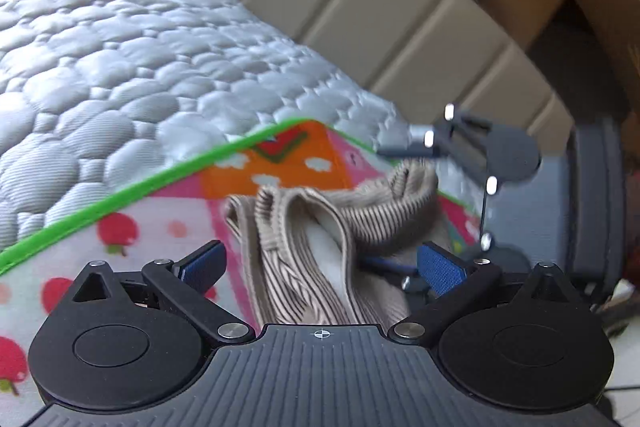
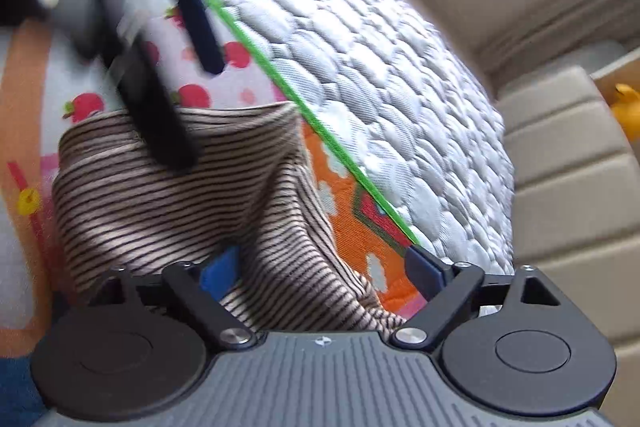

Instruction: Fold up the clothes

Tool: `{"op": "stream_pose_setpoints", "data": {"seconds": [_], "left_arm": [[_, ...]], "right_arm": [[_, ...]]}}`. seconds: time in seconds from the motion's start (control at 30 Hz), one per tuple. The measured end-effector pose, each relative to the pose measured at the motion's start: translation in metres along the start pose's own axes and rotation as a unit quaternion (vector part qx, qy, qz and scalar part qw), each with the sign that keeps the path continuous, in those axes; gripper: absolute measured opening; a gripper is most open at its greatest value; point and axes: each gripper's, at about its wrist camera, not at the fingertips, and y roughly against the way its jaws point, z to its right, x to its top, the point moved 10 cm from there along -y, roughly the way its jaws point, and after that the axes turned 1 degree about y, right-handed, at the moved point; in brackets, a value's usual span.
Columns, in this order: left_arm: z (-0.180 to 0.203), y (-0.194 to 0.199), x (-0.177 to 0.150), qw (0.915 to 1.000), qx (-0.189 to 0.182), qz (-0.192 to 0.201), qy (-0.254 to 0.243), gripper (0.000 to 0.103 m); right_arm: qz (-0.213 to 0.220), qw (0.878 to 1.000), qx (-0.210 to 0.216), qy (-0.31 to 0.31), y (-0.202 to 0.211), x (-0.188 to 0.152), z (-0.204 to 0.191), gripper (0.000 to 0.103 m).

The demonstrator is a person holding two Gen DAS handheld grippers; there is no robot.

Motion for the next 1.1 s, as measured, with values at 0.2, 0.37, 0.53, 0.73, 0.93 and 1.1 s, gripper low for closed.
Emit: {"op": "stream_pose_setpoints", "data": {"seconds": [0.2,0.37,0.53,0.73,0.93,1.1], "left_arm": [[-0.013,-0.023,-0.011,0.9953,0.09,-0.013,-0.034,0.103],[-0.036,-0.016,0.004,0.9932,0.115,0.02,0.005,0.103],[-0.047,-0.026,0.0,0.9917,0.127,0.015,0.007,0.103],[-0.05,-0.028,-0.001,0.9914,0.13,0.012,0.007,0.103],[-0.051,-0.028,-0.002,0.9905,0.137,0.012,0.003,0.103],[-0.051,-0.029,-0.001,0.9903,0.138,0.013,-0.001,0.103]], "right_arm": [[0.031,0.984,-0.069,-0.162,0.04,-0.02,0.031,0.101],[-0.006,0.949,-0.127,-0.289,0.025,-0.077,0.054,0.103],[-0.028,0.899,-0.095,-0.427,-0.028,-0.119,0.041,0.103],[-0.017,0.832,-0.054,-0.552,-0.026,-0.142,0.033,0.103],[0.031,0.773,-0.016,-0.634,-0.001,-0.142,0.053,0.103],[-0.011,0.794,-0.048,-0.606,-0.019,-0.131,0.05,0.103]]}}
